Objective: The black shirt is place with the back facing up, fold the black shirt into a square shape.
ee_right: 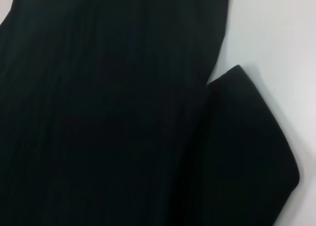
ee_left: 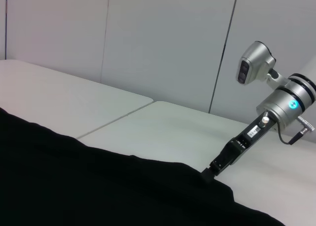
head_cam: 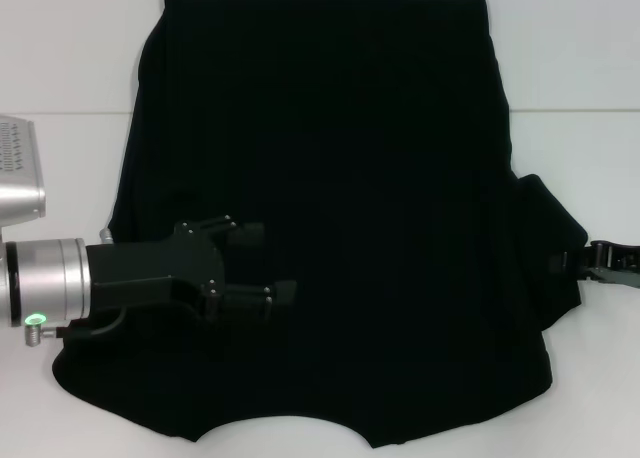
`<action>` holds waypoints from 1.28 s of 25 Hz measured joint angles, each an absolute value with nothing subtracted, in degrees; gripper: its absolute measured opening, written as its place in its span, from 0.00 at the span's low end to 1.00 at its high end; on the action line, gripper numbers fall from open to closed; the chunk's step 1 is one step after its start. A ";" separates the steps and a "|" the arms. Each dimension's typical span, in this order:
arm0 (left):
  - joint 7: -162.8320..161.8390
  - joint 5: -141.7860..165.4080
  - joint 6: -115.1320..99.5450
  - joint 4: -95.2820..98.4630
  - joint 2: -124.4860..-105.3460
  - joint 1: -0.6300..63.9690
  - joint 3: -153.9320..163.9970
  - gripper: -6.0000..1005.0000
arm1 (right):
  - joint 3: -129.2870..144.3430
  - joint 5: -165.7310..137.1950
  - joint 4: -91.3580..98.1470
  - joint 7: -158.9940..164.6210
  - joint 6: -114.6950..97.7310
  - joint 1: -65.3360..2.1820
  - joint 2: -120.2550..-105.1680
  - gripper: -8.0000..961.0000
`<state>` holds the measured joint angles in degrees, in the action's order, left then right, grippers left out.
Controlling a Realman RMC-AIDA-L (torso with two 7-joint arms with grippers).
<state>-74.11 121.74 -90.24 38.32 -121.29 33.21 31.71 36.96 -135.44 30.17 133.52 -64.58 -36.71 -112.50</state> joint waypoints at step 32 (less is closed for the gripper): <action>-74.53 121.19 -90.76 38.32 -121.63 33.27 31.64 0.94 | 24.85 -128.13 30.59 119.54 -63.44 -31.68 -113.08 0.02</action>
<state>-74.53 121.19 -90.76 38.32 -121.63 33.27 31.64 24.85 -128.13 30.59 119.54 -63.44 -31.68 -113.08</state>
